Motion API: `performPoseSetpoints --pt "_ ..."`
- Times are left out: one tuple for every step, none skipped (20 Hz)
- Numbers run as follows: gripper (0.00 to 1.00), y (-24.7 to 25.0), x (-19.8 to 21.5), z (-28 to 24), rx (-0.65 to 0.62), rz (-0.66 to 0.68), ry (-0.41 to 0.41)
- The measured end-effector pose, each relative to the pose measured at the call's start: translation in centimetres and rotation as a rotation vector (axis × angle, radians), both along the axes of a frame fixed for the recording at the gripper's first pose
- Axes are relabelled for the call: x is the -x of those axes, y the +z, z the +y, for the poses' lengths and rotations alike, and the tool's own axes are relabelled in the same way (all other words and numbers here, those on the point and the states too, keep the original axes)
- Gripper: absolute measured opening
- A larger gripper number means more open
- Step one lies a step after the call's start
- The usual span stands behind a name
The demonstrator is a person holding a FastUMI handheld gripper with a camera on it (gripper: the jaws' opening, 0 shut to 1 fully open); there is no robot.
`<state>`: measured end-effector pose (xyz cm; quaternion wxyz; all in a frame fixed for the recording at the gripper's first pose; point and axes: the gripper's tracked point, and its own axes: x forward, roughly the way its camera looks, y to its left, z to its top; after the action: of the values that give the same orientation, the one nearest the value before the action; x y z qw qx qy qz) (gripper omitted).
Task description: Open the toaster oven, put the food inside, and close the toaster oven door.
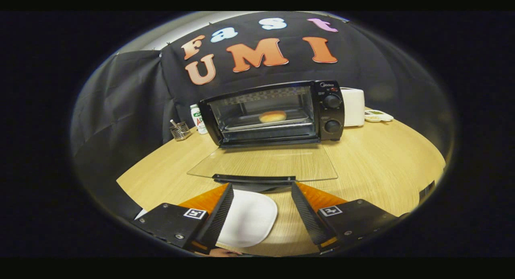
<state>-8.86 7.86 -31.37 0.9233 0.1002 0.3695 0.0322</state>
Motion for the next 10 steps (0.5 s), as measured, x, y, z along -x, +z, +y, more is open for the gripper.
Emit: performPoseSetpoints --pt "0.87 -0.7 0.0 -0.3 0.018 0.016 -0.005" --pt "0.87 -1.2 0.0 -0.5 0.027 0.033 -0.010" --pt "0.87 -1.9 0.1 -0.5 0.028 0.055 -0.013" --pt "0.87 -2.4 0.2 -0.3 0.023 0.073 -0.015" --pt "0.87 -2.8 0.3 0.0 0.010 0.094 -0.012" --pt "0.87 -2.9 0.2 0.6 -0.009 0.106 -0.007" --pt "0.87 -2.9 -0.1 0.9 -0.017 0.105 -0.007" --pt "0.87 -2.9 -0.4 1.1 -0.016 0.104 -0.004" --pt "0.87 -2.9 -0.6 1.3 -0.011 0.113 -0.002" --pt "0.87 -3.3 -0.6 1.3 -0.001 0.131 0.003"
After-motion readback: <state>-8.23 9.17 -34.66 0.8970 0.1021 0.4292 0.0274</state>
